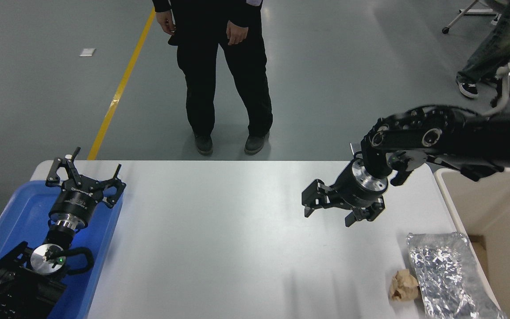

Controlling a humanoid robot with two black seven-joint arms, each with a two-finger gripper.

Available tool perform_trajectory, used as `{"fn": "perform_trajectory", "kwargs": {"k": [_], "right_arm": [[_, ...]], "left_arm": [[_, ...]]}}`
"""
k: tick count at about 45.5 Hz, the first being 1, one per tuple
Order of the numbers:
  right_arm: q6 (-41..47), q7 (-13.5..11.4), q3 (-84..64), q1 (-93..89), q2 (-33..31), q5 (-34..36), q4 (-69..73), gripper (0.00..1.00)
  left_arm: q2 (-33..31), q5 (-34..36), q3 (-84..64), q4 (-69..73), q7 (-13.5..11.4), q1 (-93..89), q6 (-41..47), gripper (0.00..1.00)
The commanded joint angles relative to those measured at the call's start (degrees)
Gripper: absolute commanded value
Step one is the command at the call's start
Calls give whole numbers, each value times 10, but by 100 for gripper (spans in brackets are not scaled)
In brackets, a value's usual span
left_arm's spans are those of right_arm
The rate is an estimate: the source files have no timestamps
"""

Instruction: Pick up foil plate and place in dustbin

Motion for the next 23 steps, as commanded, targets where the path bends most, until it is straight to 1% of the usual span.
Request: {"fn": "perform_trajectory", "kwargs": {"k": [1,10,16,23], "right_arm": [[55,0,-94,158,-35,50,70,100],[55,1,-174,284,-14,52,123,100],[55,0,-215,367,-16,52,159,100],[55,2,-266,423,-19,56,167,100]], "left_arm": [[0,0,0,0,0,0,0,99],[0,1,0,0,0,0,0,99],[0,0,0,0,0,0,0,99],[0,0,0,0,0,0,0,99]]}}
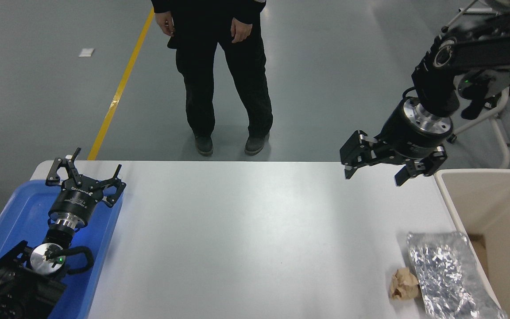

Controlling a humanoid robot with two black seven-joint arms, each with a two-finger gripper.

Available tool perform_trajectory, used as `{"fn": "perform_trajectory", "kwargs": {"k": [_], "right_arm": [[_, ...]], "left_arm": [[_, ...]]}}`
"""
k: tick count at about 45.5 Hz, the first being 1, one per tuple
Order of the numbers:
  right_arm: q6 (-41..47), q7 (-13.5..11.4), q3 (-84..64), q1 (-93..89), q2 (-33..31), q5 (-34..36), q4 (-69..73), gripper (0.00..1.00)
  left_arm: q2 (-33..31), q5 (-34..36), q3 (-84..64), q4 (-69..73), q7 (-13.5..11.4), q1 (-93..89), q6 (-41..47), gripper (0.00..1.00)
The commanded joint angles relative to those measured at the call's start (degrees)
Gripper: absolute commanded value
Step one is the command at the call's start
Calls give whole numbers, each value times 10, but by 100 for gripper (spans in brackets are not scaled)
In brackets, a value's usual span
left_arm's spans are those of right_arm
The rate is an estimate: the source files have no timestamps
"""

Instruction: Pick up foil plate and place in dustbin

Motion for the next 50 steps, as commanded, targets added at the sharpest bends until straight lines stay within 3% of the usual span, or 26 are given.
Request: {"fn": "perform_trajectory", "kwargs": {"k": [1,21,36,48,50], "right_arm": [[5,2,-85,119,-2,8,36,100],[5,0,-158,81,-7,8,37,100],[5,0,-179,7,-144,-58,24,100],[5,0,-174,-152,-196,-85,11,100],[-33,0,-172,-178,-200,-86,10,100]], "left_arm": [[0,0,0,0,0,0,0,99],[0,0,0,0,0,1,0,99],[0,0,0,0,-1,1,0,99],[0,0,0,0,-1,1,0,99],[0,0,0,0,0,1,0,99]]}}
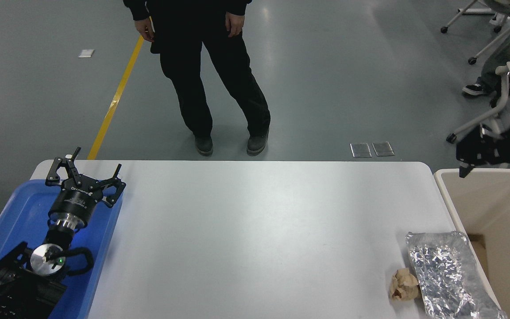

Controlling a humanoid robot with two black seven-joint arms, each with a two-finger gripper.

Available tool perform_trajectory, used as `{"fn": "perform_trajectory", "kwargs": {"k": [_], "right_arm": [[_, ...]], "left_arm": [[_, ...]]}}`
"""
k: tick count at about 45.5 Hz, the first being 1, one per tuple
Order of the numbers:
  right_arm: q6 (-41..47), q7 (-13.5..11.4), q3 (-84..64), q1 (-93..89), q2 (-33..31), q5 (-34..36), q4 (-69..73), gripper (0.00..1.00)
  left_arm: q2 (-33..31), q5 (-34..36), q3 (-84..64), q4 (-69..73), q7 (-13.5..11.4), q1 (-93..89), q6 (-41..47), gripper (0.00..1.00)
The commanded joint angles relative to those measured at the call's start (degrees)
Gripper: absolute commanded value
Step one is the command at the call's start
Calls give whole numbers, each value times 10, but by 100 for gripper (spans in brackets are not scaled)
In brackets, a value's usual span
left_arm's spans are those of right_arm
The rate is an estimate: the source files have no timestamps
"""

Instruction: Pick up foil plate and place in dustbin

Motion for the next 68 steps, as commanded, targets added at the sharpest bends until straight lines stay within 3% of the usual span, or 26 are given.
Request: {"fn": "perform_trajectory", "kwargs": {"k": [1,9,13,17,22,31,40,45,51,56,68], "right_arm": [[-64,1,5,-137,-46,-23,-10,100],[-241,2,34,-239,-41,-41,-9,99],[-292,3,65,-286,-40,-80,-14,97],[-347,3,100,-334,-39,-127,-30,89],[-403,4,139,-403,-39,-201,-48,88],[-418,6,200,-493,-39,-292,-93,86],[-418,6,276,-579,3,-293,-165,84],[-418,6,285,-586,5,-293,-172,72],[-418,6,286,-589,9,-293,-184,70],[-418,6,286,-596,12,-294,-186,61],[-420,5,286,-596,13,-294,-203,59]], "left_arm": [[0,0,0,0,0,0,0,99],[0,0,0,0,0,0,0,99],[0,0,0,0,0,0,0,99],[-1,0,0,0,0,0,0,99],[0,0,0,0,0,-1,0,99],[0,0,0,0,0,0,0,99],[-1,0,0,0,0,-1,0,99],[0,0,0,0,0,0,0,99],[0,0,0,0,0,0,0,99],[0,0,0,0,0,0,0,99],[0,0,0,0,0,-1,0,99]]}}
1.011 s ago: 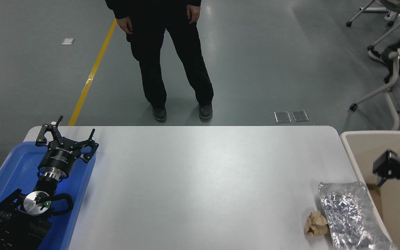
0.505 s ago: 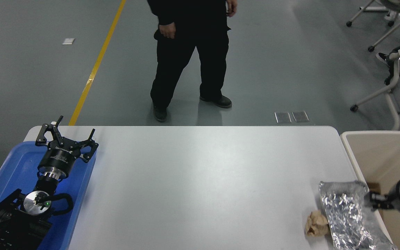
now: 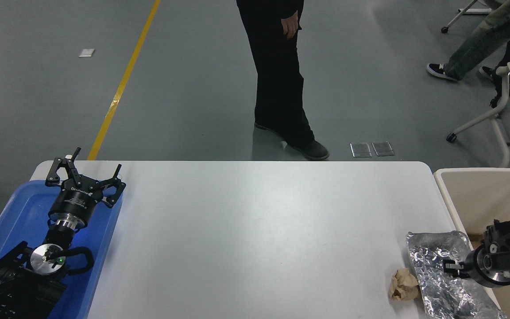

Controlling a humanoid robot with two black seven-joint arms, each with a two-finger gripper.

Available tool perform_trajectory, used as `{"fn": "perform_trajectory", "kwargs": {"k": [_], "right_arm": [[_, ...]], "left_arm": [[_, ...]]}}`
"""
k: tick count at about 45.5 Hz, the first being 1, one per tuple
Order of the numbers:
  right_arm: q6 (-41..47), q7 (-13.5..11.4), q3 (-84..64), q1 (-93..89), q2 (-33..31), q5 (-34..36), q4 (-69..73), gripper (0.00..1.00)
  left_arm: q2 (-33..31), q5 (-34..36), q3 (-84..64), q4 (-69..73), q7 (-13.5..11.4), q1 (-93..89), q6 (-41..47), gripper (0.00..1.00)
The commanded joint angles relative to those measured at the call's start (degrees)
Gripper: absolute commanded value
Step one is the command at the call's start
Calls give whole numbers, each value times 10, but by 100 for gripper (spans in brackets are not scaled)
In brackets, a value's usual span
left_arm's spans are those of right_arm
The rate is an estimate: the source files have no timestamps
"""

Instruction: Pick up foil plate and place in dustbin

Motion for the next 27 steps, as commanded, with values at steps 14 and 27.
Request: {"fn": "perform_trajectory", "kwargs": {"k": [14,27], "right_arm": [[-29,-2,7,-25,4,73,-25,26],[-29,0,7,-31,3,128,-25,0]], "left_arm": [[0,0,0,0,0,0,0,99],[0,0,0,0,0,-1,0,99]]}}
